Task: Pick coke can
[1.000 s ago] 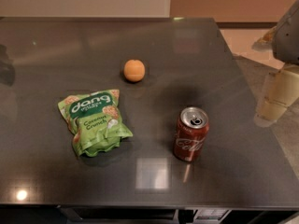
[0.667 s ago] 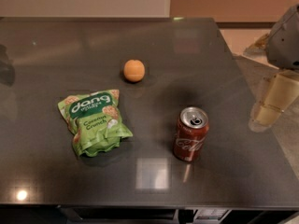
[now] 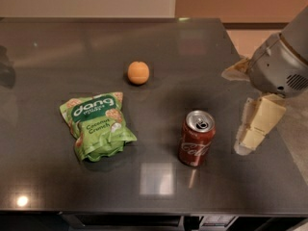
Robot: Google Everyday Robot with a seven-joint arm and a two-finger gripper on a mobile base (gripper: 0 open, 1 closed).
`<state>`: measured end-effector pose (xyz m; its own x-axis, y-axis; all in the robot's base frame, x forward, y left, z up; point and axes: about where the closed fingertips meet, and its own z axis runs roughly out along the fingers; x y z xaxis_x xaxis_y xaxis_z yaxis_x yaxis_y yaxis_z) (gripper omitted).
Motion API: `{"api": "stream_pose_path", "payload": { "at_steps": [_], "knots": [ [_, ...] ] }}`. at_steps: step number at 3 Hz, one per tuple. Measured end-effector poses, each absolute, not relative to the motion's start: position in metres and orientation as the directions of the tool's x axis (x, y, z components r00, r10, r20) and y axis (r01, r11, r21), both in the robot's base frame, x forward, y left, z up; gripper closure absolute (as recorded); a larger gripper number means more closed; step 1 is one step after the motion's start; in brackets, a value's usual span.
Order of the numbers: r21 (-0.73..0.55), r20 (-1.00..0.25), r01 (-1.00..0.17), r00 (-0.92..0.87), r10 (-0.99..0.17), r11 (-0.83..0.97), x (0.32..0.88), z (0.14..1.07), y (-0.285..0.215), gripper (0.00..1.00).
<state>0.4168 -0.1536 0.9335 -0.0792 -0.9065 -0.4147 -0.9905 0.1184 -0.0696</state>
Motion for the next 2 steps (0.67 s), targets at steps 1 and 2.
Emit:
{"api": "stream_pose_path", "payload": {
  "at_steps": [1, 2],
  "knots": [
    [-0.057, -0.449, -0.994, -0.060, -0.891, 0.096, 0.415, 0.917, -0.144, 0.00],
    [-0.055, -0.478, -0.995, -0.048, -0.877, 0.085, 0.415, 0.906, -0.136, 0.00]
  ]
}}
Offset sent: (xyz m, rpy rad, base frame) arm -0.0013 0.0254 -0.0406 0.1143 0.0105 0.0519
